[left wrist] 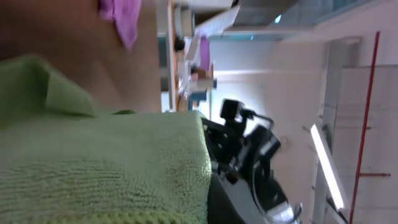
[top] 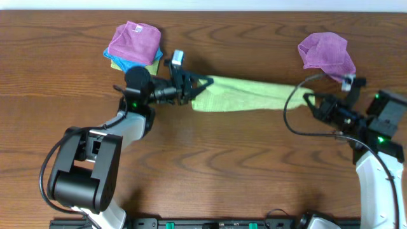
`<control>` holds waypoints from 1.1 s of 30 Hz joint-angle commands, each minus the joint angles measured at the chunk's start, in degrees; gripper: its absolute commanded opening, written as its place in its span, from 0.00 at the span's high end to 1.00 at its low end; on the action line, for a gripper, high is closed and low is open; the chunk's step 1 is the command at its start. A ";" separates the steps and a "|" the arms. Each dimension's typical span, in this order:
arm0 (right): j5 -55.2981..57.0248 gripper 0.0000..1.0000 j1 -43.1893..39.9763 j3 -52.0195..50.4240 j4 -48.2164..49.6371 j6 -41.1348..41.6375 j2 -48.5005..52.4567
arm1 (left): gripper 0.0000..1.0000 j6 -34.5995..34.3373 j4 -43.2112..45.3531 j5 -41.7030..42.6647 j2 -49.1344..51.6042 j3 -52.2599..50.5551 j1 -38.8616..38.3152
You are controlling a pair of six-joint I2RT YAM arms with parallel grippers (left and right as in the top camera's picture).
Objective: Fold the cloth
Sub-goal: 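Lift the cloth with both grippers and stretch it apart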
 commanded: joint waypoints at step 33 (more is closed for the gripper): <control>8.96 0.99 13.33 29.53 -7.85 -2.10 26.34 | 0.94 53.79 -68.08 -5.11 0.68 27.54 10.43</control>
